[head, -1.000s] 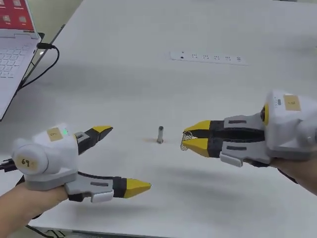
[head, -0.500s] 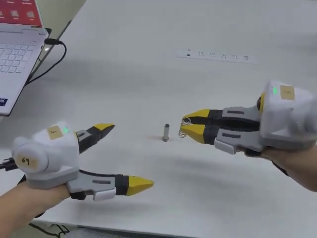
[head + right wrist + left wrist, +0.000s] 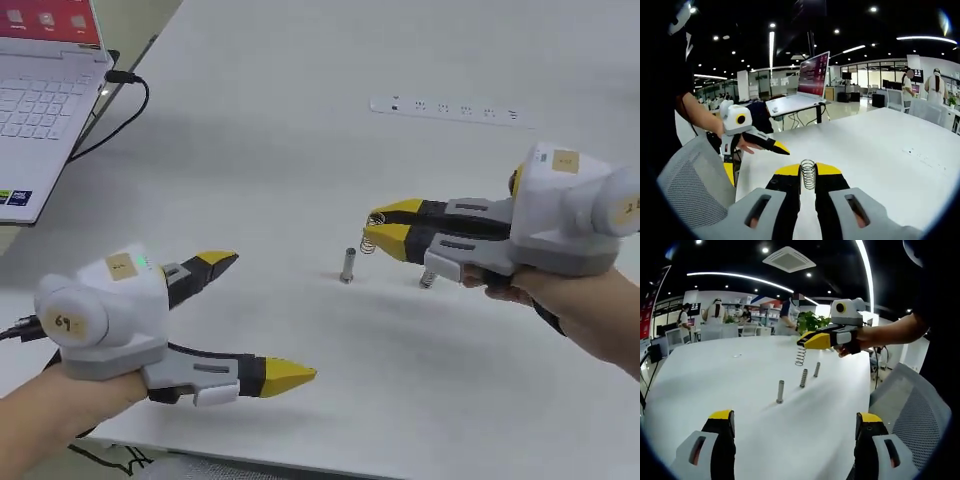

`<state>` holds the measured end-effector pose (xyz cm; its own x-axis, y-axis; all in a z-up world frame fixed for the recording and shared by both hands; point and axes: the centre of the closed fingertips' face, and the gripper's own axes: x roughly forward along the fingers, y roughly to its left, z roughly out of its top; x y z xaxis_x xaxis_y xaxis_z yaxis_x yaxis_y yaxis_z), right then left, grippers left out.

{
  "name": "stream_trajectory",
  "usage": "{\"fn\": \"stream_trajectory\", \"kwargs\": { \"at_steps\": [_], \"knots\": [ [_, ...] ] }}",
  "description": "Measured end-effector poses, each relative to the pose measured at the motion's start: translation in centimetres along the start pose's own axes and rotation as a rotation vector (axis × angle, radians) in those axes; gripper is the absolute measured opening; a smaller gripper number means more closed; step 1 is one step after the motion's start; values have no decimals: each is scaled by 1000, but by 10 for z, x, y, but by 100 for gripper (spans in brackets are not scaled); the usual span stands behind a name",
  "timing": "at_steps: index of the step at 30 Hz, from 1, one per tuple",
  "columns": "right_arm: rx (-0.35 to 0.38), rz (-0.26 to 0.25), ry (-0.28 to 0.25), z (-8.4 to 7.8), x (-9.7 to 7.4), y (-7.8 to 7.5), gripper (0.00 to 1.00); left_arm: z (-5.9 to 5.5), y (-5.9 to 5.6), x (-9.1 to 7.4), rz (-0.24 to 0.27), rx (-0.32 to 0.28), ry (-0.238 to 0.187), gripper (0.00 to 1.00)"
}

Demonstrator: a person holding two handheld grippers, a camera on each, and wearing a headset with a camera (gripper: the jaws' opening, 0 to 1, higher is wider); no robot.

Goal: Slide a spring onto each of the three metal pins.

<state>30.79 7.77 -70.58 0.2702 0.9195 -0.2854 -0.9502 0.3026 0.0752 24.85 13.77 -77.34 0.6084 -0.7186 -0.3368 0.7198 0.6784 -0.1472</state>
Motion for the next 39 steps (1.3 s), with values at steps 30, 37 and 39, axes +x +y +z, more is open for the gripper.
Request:
{"fn": "stream_trajectory", "kwargs": {
  "at_steps": [30,37,39],
  "knots": [
    [105,-68,58,-20,25,-26,7,1,7,-5,-6,0,0,98],
    [109,-66,68,-24,27,-25,7,1,8,-5,-6,-1,-2,97],
    [113,-66,69,-25,28,-25,7,1,8,-5,-6,-2,-2,97]
  ]
}}
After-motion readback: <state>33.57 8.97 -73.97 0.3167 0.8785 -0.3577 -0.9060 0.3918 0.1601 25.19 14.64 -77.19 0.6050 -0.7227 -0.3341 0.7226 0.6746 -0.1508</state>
